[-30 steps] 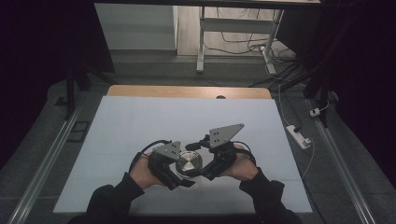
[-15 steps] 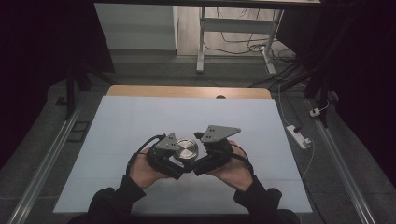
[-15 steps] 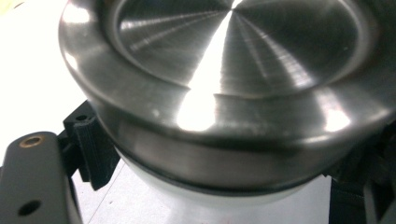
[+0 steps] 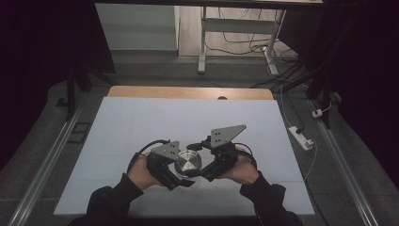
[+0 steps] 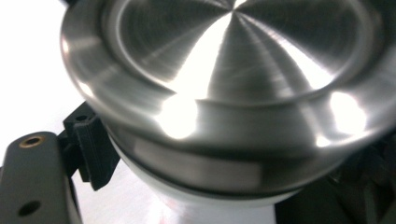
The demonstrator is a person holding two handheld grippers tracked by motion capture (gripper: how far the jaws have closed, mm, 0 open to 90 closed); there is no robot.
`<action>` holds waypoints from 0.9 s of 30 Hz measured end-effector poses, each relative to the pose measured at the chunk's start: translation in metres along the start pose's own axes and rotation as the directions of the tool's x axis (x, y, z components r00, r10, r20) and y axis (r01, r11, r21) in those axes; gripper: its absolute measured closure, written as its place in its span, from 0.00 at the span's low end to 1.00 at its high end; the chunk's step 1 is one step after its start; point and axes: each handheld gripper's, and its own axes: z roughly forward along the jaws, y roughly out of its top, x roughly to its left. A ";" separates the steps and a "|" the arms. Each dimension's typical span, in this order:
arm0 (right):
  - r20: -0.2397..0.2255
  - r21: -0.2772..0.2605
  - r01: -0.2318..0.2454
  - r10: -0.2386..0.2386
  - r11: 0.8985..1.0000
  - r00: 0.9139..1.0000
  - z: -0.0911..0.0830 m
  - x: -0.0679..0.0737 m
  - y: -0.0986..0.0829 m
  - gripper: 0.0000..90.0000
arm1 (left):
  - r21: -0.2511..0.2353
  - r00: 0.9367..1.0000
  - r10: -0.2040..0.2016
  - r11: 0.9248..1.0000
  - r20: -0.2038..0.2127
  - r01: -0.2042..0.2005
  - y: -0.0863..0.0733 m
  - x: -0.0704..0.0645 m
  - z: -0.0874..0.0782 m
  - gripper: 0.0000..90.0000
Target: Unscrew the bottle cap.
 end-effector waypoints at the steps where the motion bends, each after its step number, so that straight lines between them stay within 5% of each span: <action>1: -0.028 -0.011 -0.003 0.002 1.000 1.000 -0.001 -0.002 -0.002 0.22 | 0.002 1.000 -0.004 1.000 -0.007 0.004 0.001 -0.001 0.001 0.17; 4: 0.024 0.009 -0.043 0.043 0.999 0.999 -0.003 -0.004 -0.002 0.07 | 0.019 0.995 -0.040 0.999 -0.096 0.042 0.004 -0.001 0.003 0.17; 5: 0.096 0.038 -0.073 0.069 0.997 0.993 -0.005 -0.002 0.003 0.03 | 0.034 0.984 -0.068 0.997 -0.167 0.075 0.004 0.000 0.002 0.17; 6: 0.169 0.055 -0.075 0.065 0.996 0.984 -0.005 0.001 0.006 0.03 | 0.034 0.984 -0.068 0.997 -0.167 0.075 0.004 0.000 0.002 0.17; 7: 0.213 0.062 -0.077 0.063 0.995 0.975 -0.004 0.004 0.009 0.04 | 0.023 0.969 -0.104 0.993 -0.225 0.112 0.003 0.001 0.002 0.17; 8: 0.258 0.059 -0.087 0.069 0.994 0.964 -0.002 0.007 0.011 0.05 | 0.023 0.969 -0.104 0.993 -0.225 0.112 0.003 0.001 0.002 0.17; 9: 0.305 0.053 -0.100 0.079 0.994 0.949 0.000 0.010 0.012 0.06 | 0.024 0.962 -0.115 0.992 -0.249 0.125 0.004 0.002 0.002 0.17; 10: 0.334 0.053 -0.104 0.080 0.993 0.939 0.004 0.012 0.013 0.09 | 0.022 0.955 -0.125 0.990 -0.269 0.136 0.004 0.002 0.002 0.17; 11: 0.334 0.053 -0.104 0.080 0.993 0.939 0.004 0.012 0.013 0.09 | 0.019 0.951 -0.131 0.990 -0.281 0.142 0.004 0.002 0.002 0.17; 12: 0.411 0.067 -0.109 0.072 0.992 0.909 0.012 0.015 0.014 0.11 | 0.011 0.947 -0.144 0.988 -0.288 0.153 0.004 0.002 0.003 0.17; 15: 0.421 0.053 -0.100 0.068 0.994 0.904 0.018 0.016 0.011 0.19 | 0.010 0.941 -0.150 0.987 -0.304 0.161 0.005 0.000 0.003 0.17; 17: 0.423 0.043 -0.093 0.067 0.995 0.904 0.019 0.017 0.010 0.20 | 0.013 0.940 -0.148 0.987 -0.308 0.160 0.005 0.000 0.003 0.17; 18: 0.412 0.046 -0.094 0.067 0.995 0.909 0.019 0.016 0.010 0.20 | 0.026 0.951 -0.127 0.990 -0.283 0.140 0.004 0.001 0.002 0.17; 19: 0.412 0.046 -0.094 0.067 0.995 0.909 0.019 0.016 0.010 0.20 | 0.026 0.951 -0.127 0.990 -0.283 0.140 0.004 0.001 0.002 0.17; 21: 0.354 0.032 -0.107 0.089 0.994 0.931 0.015 0.013 0.010 0.22 | 0.026 0.967 -0.110 0.993 -0.231 0.119 0.002 0.002 0.000 0.17; 22: 0.285 0.034 -0.094 0.081 0.995 0.955 0.012 0.011 0.008 0.22 | 0.020 0.984 -0.079 0.996 -0.160 0.083 0.000 0.003 -0.001 0.17; 23: 0.285 0.034 -0.094 0.081 0.995 0.955 0.012 0.011 0.008 0.22 | 0.020 0.984 -0.079 0.996 -0.160 0.083 0.000 0.003 -0.001 0.17; 25: 0.221 0.033 -0.083 0.073 0.996 0.973 0.009 0.008 0.007 0.22 | 0.024 0.990 -0.062 0.998 -0.127 0.065 0.000 0.003 -0.001 0.17; 27: 0.196 0.035 -0.068 0.060 0.997 0.979 0.009 0.008 0.006 0.22 | 0.029 0.993 -0.046 0.998 -0.112 0.050 0.000 0.003 -0.001 0.17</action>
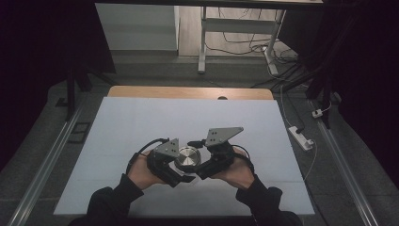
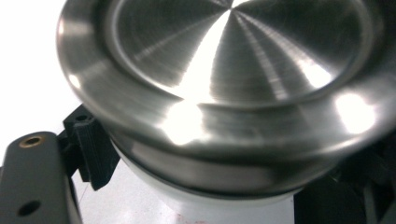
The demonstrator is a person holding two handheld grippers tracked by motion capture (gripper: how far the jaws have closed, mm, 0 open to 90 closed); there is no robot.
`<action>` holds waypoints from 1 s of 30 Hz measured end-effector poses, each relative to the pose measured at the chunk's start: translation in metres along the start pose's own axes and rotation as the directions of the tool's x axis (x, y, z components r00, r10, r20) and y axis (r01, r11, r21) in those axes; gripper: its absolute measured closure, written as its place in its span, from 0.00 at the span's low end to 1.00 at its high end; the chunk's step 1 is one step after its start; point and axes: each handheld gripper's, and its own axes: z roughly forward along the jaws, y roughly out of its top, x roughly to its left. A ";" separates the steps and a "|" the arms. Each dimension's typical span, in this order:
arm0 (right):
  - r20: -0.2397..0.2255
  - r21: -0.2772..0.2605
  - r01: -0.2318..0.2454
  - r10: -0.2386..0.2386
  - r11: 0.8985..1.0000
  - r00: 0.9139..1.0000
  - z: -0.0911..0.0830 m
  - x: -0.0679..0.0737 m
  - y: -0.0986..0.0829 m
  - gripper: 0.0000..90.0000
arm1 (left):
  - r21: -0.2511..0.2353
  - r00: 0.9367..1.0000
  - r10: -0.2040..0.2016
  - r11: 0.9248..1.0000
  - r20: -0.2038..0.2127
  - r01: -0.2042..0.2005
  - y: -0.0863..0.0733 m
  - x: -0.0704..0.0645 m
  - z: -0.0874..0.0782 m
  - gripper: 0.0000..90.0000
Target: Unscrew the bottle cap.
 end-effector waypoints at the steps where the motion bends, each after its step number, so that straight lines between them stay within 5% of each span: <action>1: -0.013 -0.001 0.001 -0.001 1.000 1.000 0.000 -0.001 -0.001 0.22 | -0.001 1.000 0.004 1.000 0.008 -0.004 0.000 0.000 0.000 0.17; 10: -0.149 -0.051 0.049 -0.056 0.998 0.987 -0.002 -0.003 -0.004 0.22 | -0.010 0.991 0.084 0.996 0.102 -0.084 0.000 -0.003 -0.004 0.17; 12: -0.191 -0.060 0.064 -0.074 0.996 0.979 -0.002 -0.004 -0.005 0.22 | -0.013 0.985 0.106 0.994 0.132 -0.106 0.000 -0.004 -0.004 0.17; 13: -0.237 -0.066 0.086 -0.100 0.994 0.966 -0.003 -0.003 -0.006 0.22 | -0.024 0.976 0.143 0.990 0.166 -0.141 -0.001 -0.006 -0.004 0.17; 14: -0.264 -0.078 0.094 -0.112 0.993 0.958 -0.002 -0.003 -0.007 0.22 | -0.030 0.973 0.152 0.988 0.173 -0.149 -0.001 -0.007 -0.004 0.17; 16: -0.279 -0.087 0.096 -0.117 0.992 0.953 -0.002 -0.003 -0.008 0.22 | -0.033 0.974 0.146 0.989 0.175 -0.142 0.000 -0.006 -0.004 0.17; 17: -0.282 -0.080 0.063 -0.083 0.995 0.956 -0.003 -0.006 -0.008 0.21 | -0.036 0.976 0.137 0.991 0.168 -0.133 -0.001 -0.006 -0.003 0.17; 18: -0.253 -0.066 0.057 -0.072 0.996 0.965 -0.004 -0.007 -0.006 0.17 | -0.035 0.981 0.121 0.992 0.151 -0.117 -0.001 -0.005 -0.003 0.17; 19: -0.253 -0.066 0.057 -0.072 0.996 0.965 -0.004 -0.007 -0.006 0.17 | -0.029 0.987 0.101 0.995 0.124 -0.099 -0.001 -0.004 -0.003 0.17; 20: -0.146 -0.040 0.040 -0.046 0.998 0.988 -0.009 -0.006 -0.002 0.08 | -0.017 0.996 0.058 0.998 0.063 -0.057 -0.001 -0.001 -0.004 0.17; 22: -0.034 -0.016 0.029 -0.030 0.999 0.999 -0.014 -0.005 0.003 0.06 | -0.016 0.999 0.028 1.000 0.032 -0.027 -0.001 0.001 -0.004 0.17; 23: 0.021 -0.018 0.010 -0.009 1.000 1.000 -0.016 -0.003 0.005 0.06 | -0.019 0.999 -0.023 1.000 -0.030 0.022 -0.001 0.004 -0.005 0.17; 24: 0.059 -0.019 -0.006 0.007 1.000 0.998 -0.016 -0.001 0.006 0.06 | -0.019 0.999 -0.023 1.000 -0.030 0.022 -0.001 0.004 -0.005 0.17; 26: 0.133 -0.020 -0.028 0.030 0.999 0.991 -0.012 0.005 0.008 0.08 | -0.007 0.991 -0.063 0.998 -0.116 0.063 0.001 0.003 -0.004 0.17; 30: 0.240 -0.033 -0.057 0.063 0.998 0.969 0.003 0.015 0.009 0.13 | 0.003 0.983 -0.086 0.996 -0.162 0.088 0.005 -0.001 0.000 0.17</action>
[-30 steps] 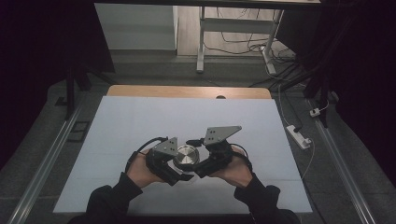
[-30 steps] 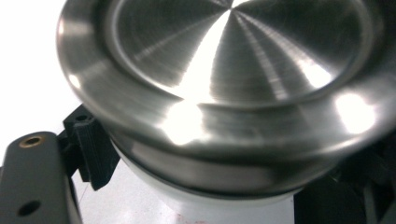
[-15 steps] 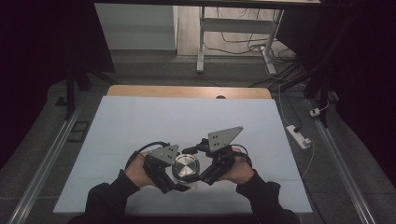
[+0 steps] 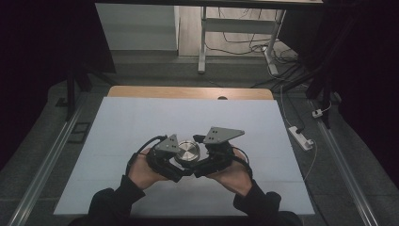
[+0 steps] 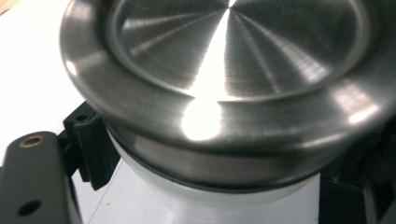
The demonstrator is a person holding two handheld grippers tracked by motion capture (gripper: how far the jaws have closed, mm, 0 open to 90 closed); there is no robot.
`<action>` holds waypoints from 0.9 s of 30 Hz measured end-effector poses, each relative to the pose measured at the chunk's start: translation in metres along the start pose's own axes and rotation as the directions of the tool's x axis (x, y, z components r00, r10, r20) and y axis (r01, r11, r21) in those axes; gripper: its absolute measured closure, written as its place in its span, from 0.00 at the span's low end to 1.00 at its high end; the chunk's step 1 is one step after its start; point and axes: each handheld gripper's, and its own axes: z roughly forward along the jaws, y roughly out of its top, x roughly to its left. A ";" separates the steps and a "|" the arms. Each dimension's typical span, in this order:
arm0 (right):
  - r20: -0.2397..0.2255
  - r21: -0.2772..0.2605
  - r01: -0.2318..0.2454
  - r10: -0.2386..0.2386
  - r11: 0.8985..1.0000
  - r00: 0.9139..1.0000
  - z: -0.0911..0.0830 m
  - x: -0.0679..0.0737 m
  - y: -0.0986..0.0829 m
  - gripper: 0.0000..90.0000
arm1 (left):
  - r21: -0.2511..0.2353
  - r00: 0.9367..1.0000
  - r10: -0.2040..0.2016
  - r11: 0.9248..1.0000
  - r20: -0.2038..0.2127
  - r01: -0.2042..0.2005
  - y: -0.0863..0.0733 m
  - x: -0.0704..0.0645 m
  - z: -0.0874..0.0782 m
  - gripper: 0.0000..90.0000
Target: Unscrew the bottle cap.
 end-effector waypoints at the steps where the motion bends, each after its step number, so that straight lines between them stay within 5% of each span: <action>1: 0.000 0.000 0.000 0.000 1.000 1.000 0.000 0.000 0.000 0.13 | 0.000 1.000 0.000 1.000 0.000 0.000 0.000 0.000 0.000 0.17; 3: 0.055 0.005 0.031 -0.032 0.999 0.998 0.004 0.006 -0.001 0.22 | 0.011 1.000 0.005 1.000 -0.016 -0.005 0.002 -0.003 0.000 0.17; 6: 0.037 0.013 0.042 -0.042 0.999 0.998 0.002 0.006 -0.001 0.22 | 0.007 0.999 0.025 1.000 0.022 -0.026 0.001 -0.002 -0.001 0.17; 8: -0.031 0.011 0.048 -0.048 0.999 0.998 0.000 0.003 0.000 0.22 | -0.013 0.994 0.050 0.999 0.101 -0.048 0.000 0.000 -0.004 0.17; 9: -0.138 -0.005 0.078 -0.078 0.997 0.987 -0.005 -0.002 -0.001 0.22 | -0.027 0.982 0.089 0.996 0.164 -0.085 -0.001 -0.001 -0.006 0.17; 10: -0.176 -0.015 0.091 -0.092 0.996 0.980 -0.006 -0.003 -0.001 0.22 | -0.035 0.976 0.108 0.994 0.190 -0.103 -0.001 -0.002 -0.006 0.17; 11: -0.176 -0.015 0.091 -0.092 0.996 0.980 -0.006 -0.003 -0.001 0.22 | -0.035 0.976 0.108 0.994 0.190 -0.103 -0.001 -0.002 -0.006 0.17; 12: -0.220 -0.024 0.103 -0.106 0.994 0.970 -0.008 -0.006 -0.002 0.22 | -0.040 0.969 0.121 0.993 0.216 -0.115 -0.001 -0.002 -0.006 0.17; 13: -0.299 -0.050 0.132 -0.141 0.990 0.944 -0.010 -0.009 -0.004 0.22 | -0.046 0.960 0.140 0.990 0.243 -0.133 -0.001 -0.003 -0.007 0.17; 14: -0.336 -0.061 0.140 -0.153 0.988 0.929 -0.010 -0.010 -0.005 0.22 | -0.057 0.951 0.157 0.988 0.266 -0.147 -0.001 -0.004 -0.007 0.17; 17: -0.407 -0.079 0.159 -0.177 0.984 0.896 -0.011 -0.012 -0.008 0.22 | -0.065 0.928 0.193 0.981 0.317 -0.182 -0.002 -0.006 -0.005 0.17; 18: -0.407 -0.079 0.159 -0.177 0.984 0.896 -0.011 -0.012 -0.008 0.22 | -0.068 0.922 0.206 0.979 0.328 -0.195 -0.002 -0.007 -0.005 0.17; 19: -0.446 -0.101 0.176 -0.202 0.979 0.872 -0.011 -0.013 -0.010 0.22 | -0.071 0.917 0.216 0.976 0.335 -0.204 -0.002 -0.008 -0.005 0.17; 20: -0.459 -0.111 0.169 -0.201 0.979 0.865 -0.011 -0.014 -0.011 0.22 | -0.072 0.914 0.220 0.976 0.342 -0.208 -0.002 -0.009 -0.005 0.17; 22: -0.460 -0.112 0.147 -0.183 0.983 0.869 -0.010 -0.015 -0.011 0.22 | -0.073 0.925 0.205 0.979 0.319 -0.192 -0.002 -0.008 -0.006 0.17; 24: -0.394 -0.044 0.095 -0.105 0.995 0.913 -0.009 -0.018 -0.006 0.08 | -0.060 0.944 0.173 0.985 0.281 -0.163 -0.003 -0.005 -0.005 0.17; 25: -0.343 -0.027 0.090 -0.094 0.996 0.935 -0.010 -0.019 -0.004 0.06 | -0.037 0.969 0.120 0.993 0.216 -0.115 -0.003 -0.002 -0.005 0.17; 26: -0.343 -0.027 0.090 -0.094 0.996 0.935 -0.010 -0.019 -0.004 0.06 | -0.037 0.969 0.120 0.993 0.216 -0.115 -0.003 -0.002 -0.005 0.17; 27: -0.284 -0.009 0.088 -0.087 0.996 0.955 -0.013 -0.019 -0.002 0.06 | -0.026 0.982 0.082 0.997 0.170 -0.078 -0.003 0.000 -0.004 0.17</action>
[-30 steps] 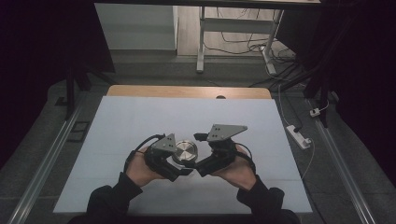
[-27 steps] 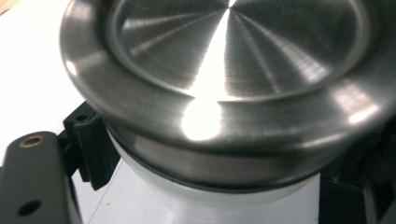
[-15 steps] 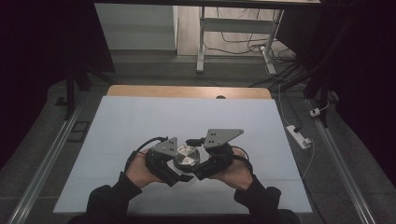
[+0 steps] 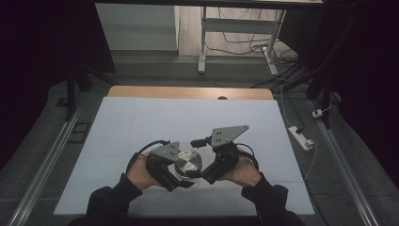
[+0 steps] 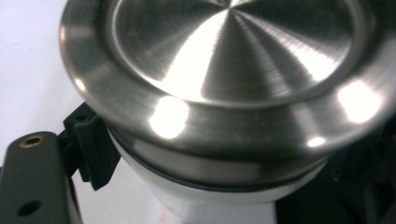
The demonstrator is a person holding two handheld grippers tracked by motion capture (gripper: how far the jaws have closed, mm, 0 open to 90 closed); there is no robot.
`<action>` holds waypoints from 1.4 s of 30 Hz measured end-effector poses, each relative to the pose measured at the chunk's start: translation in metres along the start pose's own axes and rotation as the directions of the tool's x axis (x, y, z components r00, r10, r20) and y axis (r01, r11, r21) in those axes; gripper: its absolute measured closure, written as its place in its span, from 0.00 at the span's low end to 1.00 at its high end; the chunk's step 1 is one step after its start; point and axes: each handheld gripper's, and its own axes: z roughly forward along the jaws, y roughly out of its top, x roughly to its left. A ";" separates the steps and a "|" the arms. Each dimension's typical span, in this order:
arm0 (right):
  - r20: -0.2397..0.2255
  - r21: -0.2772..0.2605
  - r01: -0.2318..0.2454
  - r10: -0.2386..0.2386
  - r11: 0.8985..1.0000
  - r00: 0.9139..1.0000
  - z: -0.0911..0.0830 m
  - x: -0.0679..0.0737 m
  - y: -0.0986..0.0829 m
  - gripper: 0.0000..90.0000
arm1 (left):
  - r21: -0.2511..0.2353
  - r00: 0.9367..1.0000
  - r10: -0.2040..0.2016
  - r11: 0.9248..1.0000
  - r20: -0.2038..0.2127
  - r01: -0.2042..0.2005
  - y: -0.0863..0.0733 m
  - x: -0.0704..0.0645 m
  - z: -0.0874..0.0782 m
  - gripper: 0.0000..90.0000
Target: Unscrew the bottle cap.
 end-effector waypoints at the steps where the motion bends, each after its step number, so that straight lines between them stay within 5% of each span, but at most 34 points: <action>1: 0.075 0.011 -0.015 0.014 1.000 0.997 -0.002 0.001 0.002 0.06 | -0.002 0.999 -0.026 1.000 -0.029 0.026 0.000 0.001 0.000 0.17; 2: 0.147 0.000 -0.053 0.053 0.999 0.988 -0.002 0.004 0.004 0.07 | 0.003 0.996 -0.049 0.999 -0.069 0.049 0.001 0.002 0.001 0.17; 3: 0.147 0.000 -0.053 0.053 0.999 0.988 -0.002 0.004 0.004 0.07 | 0.007 0.994 -0.055 0.998 -0.092 0.056 0.002 0.002 0.001 0.17; 5: 0.231 0.000 -0.076 0.074 0.997 0.970 0.005 0.009 0.005 0.09 | 0.011 0.988 -0.078 0.997 -0.134 0.080 0.003 0.001 0.002 0.17; 6: 0.231 0.000 -0.076 0.074 0.997 0.970 0.005 0.009 0.005 0.09 | 0.011 0.987 -0.084 0.996 -0.140 0.086 0.003 0.001 0.003 0.17; 7: 0.269 0.005 -0.060 0.056 0.998 0.961 0.012 0.012 0.004 0.14 | 0.008 0.985 -0.090 0.996 -0.147 0.092 0.004 0.000 0.003 0.17; 11: 0.289 0.000 -0.048 0.046 0.999 0.956 0.018 0.015 0.002 0.22 | 0.024 0.982 -0.084 0.996 -0.169 0.090 0.007 -0.003 0.004 0.17; 13: 0.289 0.011 -0.050 0.045 0.999 0.956 0.019 0.016 0.002 0.22 | 0.031 0.987 -0.064 0.997 -0.149 0.070 0.005 -0.002 0.004 0.17; 14: 0.273 0.020 -0.053 0.046 0.998 0.961 0.019 0.015 0.003 0.22 | 0.031 0.991 -0.052 0.998 -0.124 0.056 0.004 -0.002 0.003 0.17; 15: 0.219 0.026 -0.035 0.029 0.999 0.975 0.016 0.013 0.002 0.22 | 0.022 0.995 -0.050 0.998 -0.090 0.053 0.003 -0.001 0.003 0.17; 16: 0.219 0.026 -0.035 0.029 0.999 0.975 0.016 0.013 0.002 0.22 | 0.016 0.998 -0.036 0.999 -0.047 0.037 0.002 0.000 0.002 0.17; 17: 0.169 0.022 -0.019 0.015 1.000 0.986 0.014 0.012 0.001 0.23 | 0.007 1.000 -0.016 1.000 0.001 0.016 0.001 0.000 0.002 0.17; 18: 0.055 0.001 -0.005 0.005 1.000 0.998 0.009 0.007 -0.001 0.23 | -0.005 0.999 -0.002 1.000 0.043 0.002 0.000 0.001 0.001 0.17; 20: 0.013 -0.011 -0.005 0.005 1.000 1.000 0.007 0.005 -0.003 0.23 | -0.023 0.995 0.025 0.999 0.101 -0.023 0.000 0.000 -0.001 0.17; 21: -0.060 -0.035 0.015 -0.017 0.999 0.998 0.006 0.003 -0.004 0.23 | -0.025 0.991 0.045 0.999 0.127 -0.042 0.000 0.000 -0.001 0.17; 28: -0.114 -0.046 0.066 -0.071 0.997 0.991 0.006 0.005 -0.006 0.23 | -0.021 0.982 0.088 0.996 0.168 -0.086 -0.002 -0.001 0.000 0.17; 30: -0.132 -0.050 0.071 -0.077 0.996 0.988 0.007 0.004 -0.007 0.23 | -0.025 0.975 0.110 0.994 0.193 -0.107 -0.002 -0.002 0.000 0.17; 32: -0.172 -0.064 0.087 -0.097 0.994 0.980 0.007 0.004 -0.009 0.23 | -0.033 0.964 0.140 0.990 0.226 -0.136 -0.003 -0.003 0.000 0.17; 34: -0.248 -0.098 0.101 -0.123 0.990 0.961 0.007 0.004 -0.012 0.23 | -0.050 0.950 0.164 0.986 0.266 -0.157 -0.004 -0.004 0.001 0.17; 35: -0.269 -0.115 0.102 -0.130 0.988 0.954 0.008 0.003 -0.013 0.23 | -0.058 0.949 0.172 0.985 0.264 -0.162 -0.003 -0.006 0.001 0.17; 36: -0.268 -0.116 0.102 -0.131 0.988 0.954 0.008 0.002 -0.014 0.22 | -0.058 0.949 0.172 0.985 0.264 -0.162 -0.003 -0.006 0.001 0.17; 37: -0.268 -0.116 0.102 -0.131 0.988 0.954 0.008 0.002 -0.014 0.22 | -0.057 0.956 0.164 0.986 0.242 -0.155 -0.003 -0.005 0.000 0.17; 38: -0.240 -0.087 0.050 -0.070 0.995 0.968 0.009 0.000 -0.011 0.14 | -0.054 0.964 0.154 0.988 0.218 -0.146 -0.003 -0.004 0.000 0.17; 39: -0.240 -0.087 0.050 -0.070 0.995 0.968 0.009 0.000 -0.011 0.14 | -0.053 0.973 0.142 0.990 0.185 -0.134 -0.004 -0.003 -0.001 0.17; 40: -0.127 -0.069 0.040 -0.048 0.997 0.991 0.005 0.001 -0.007 0.02 | -0.049 0.982 0.117 0.993 0.151 -0.111 -0.004 -0.001 -0.002 0.17; 41: -0.127 -0.069 0.040 -0.048 0.997 0.991 0.005 0.001 -0.007 0.02 | -0.046 0.989 0.093 0.995 0.111 -0.089 -0.004 0.000 -0.002 0.17; 42: -0.076 -0.054 0.032 -0.036 0.998 0.996 0.003 0.000 -0.005 0.01 | -0.042 0.995 0.070 0.997 0.068 -0.068 -0.004 0.002 -0.003 0.17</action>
